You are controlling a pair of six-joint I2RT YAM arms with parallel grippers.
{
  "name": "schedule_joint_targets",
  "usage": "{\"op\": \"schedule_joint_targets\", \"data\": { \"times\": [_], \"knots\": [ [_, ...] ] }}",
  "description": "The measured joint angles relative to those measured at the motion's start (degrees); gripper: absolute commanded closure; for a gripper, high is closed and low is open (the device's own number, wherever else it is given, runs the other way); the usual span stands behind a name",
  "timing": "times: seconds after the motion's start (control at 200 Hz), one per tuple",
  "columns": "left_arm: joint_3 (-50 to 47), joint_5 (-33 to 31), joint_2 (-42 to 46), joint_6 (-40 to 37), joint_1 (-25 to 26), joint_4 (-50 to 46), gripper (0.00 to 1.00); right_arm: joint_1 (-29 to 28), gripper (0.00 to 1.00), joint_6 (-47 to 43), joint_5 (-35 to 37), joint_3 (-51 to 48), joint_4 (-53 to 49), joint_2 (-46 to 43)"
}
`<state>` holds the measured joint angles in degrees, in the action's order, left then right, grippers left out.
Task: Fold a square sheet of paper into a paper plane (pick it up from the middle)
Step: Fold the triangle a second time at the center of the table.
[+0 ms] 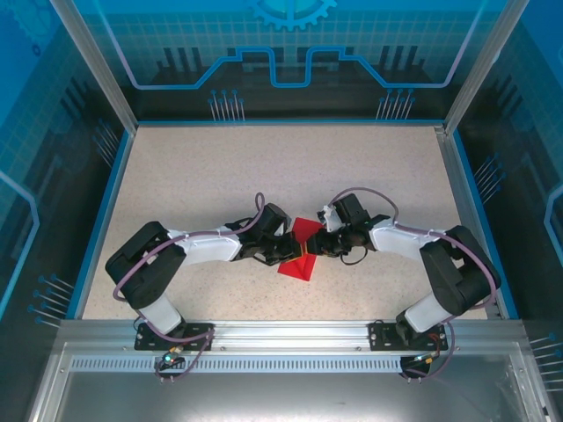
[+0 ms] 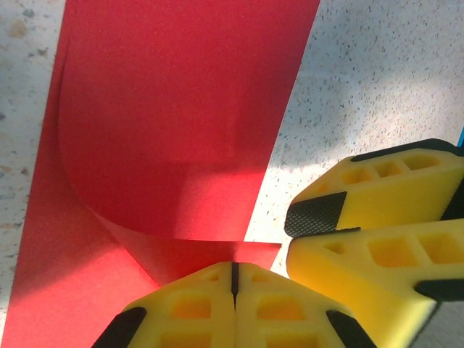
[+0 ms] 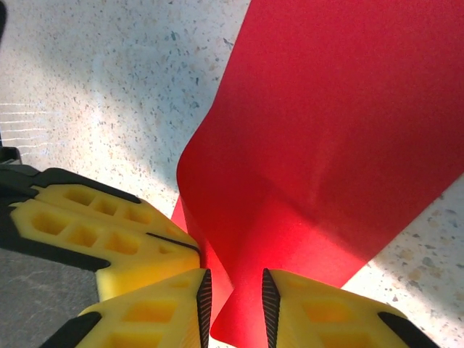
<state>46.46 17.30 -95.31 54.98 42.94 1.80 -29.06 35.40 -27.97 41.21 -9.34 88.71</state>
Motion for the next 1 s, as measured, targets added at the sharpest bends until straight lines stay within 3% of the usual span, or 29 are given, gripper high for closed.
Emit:
{"op": "schedule_joint_targets", "data": {
  "times": [0.2, 0.485, 1.0],
  "knots": [
    [0.0, 0.0, 0.0, 0.0, 0.0, 0.0, 0.94, -0.2, 0.77, 0.2, -1.1, 0.0, 1.1, 1.2],
    [0.0, -0.1, 0.0, 0.0, 0.0, 0.0, 0.94, -0.2, 0.95, 1.1, -2.6, -0.2, 2.6, 2.5],
    [0.0, 1.6, -0.2, 0.0, 0.1, 3.1, 0.91, -0.2, 0.96, 0.0, 3.6, -0.3, 1.1, 3.5]
  ]
}}
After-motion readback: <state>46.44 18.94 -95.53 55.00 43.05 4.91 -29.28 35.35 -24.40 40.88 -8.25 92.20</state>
